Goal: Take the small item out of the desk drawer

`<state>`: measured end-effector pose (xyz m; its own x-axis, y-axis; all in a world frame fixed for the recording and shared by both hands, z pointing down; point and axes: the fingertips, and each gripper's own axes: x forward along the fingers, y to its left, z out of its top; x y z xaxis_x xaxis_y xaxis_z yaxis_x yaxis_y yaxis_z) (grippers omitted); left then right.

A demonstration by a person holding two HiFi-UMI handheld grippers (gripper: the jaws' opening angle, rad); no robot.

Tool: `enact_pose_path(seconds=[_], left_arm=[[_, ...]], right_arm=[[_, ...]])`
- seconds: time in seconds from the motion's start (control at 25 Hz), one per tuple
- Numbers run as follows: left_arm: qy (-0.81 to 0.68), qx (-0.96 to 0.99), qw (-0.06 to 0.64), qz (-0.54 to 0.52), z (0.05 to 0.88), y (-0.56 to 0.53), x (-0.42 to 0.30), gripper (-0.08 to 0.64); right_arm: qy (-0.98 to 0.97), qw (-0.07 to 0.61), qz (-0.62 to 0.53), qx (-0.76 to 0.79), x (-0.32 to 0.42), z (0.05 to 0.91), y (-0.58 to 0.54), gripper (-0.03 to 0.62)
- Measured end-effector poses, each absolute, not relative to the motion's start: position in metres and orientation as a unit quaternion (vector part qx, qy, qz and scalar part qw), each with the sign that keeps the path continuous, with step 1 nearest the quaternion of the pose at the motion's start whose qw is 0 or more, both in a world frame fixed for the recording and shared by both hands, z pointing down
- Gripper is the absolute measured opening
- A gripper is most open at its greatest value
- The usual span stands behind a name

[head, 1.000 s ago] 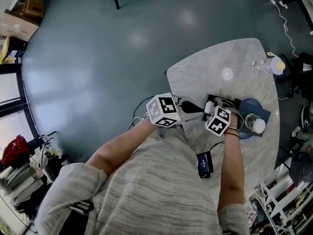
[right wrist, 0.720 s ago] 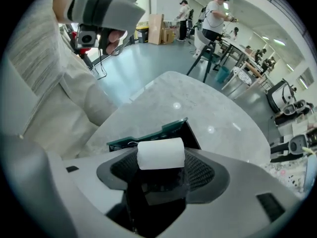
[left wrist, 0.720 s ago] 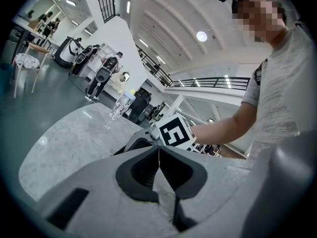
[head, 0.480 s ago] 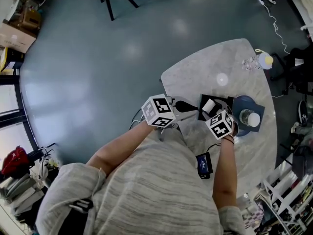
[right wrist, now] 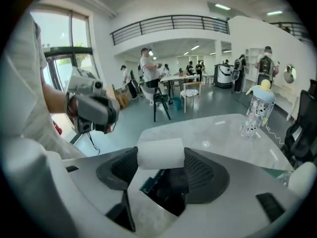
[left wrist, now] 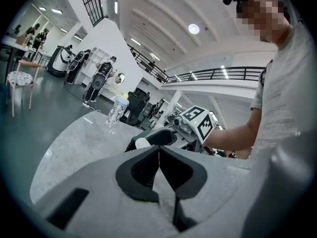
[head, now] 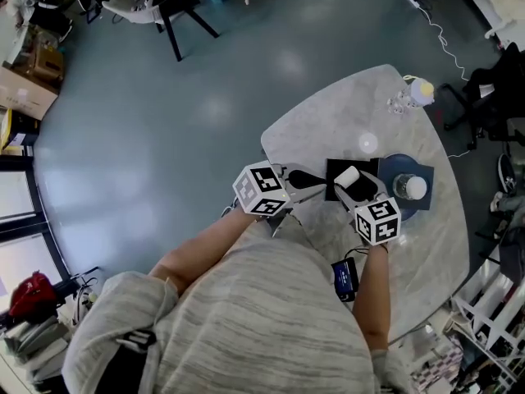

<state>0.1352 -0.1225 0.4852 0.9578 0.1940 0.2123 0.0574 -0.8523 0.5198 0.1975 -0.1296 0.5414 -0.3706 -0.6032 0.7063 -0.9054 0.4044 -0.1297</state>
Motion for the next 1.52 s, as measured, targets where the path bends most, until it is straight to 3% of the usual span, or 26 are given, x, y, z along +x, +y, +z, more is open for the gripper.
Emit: enact_pose_path(seconds=[0.2, 0.44, 1.08, 1.52], left_arm=[[0.077, 0.96, 0.241, 0.118, 0.464, -0.116, 0.14, 0.015], [0.088, 0.967, 0.219, 0.096, 0.434, -0.111, 0.142, 0.015], [0.106, 0.976, 0.18, 0.056, 0.385, -0.107, 0.145, 0.015], [0.118, 0.977, 0.17, 0.051, 0.377, -0.105, 0.152, 0.015]], right_arm=[[-0.799, 0.157, 0.259, 0.519, 0.197, 0.489, -0.127, 0.258], [-0.818, 0.067, 0.212, 0.531, 0.19, 0.431, -0.121, 0.258], [-0.831, -0.021, 0.111, 0.544, 0.185, 0.367, -0.089, 0.258], [-0.823, -0.023, 0.089, 0.561, 0.194, 0.357, -0.085, 0.257]])
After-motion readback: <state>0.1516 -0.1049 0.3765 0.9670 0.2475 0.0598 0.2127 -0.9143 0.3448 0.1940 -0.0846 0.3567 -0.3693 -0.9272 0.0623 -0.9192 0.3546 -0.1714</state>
